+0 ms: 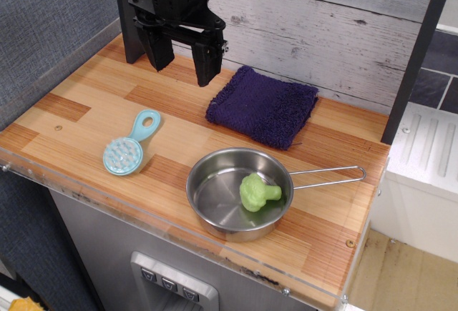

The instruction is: Pick the green vegetable and place it into the stainless steel pan

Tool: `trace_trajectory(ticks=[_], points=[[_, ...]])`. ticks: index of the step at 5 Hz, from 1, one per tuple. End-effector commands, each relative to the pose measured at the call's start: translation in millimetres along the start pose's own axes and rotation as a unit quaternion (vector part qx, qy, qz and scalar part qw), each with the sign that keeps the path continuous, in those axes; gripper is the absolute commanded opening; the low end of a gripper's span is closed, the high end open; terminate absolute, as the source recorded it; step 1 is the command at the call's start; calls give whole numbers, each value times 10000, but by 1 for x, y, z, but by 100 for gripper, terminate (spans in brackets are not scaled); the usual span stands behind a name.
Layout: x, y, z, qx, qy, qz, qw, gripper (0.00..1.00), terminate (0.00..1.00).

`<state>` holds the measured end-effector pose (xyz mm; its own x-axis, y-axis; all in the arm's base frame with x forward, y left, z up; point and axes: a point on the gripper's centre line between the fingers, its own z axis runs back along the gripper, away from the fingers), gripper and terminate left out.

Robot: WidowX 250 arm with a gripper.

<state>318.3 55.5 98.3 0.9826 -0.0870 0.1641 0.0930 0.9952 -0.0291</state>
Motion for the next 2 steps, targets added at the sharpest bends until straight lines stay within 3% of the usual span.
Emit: trace_trajectory(ticks=[1, 2], points=[[-4, 8, 13, 97, -109, 11, 9999, 100, 0], [-4, 8, 13, 97, -109, 11, 9999, 100, 100]])
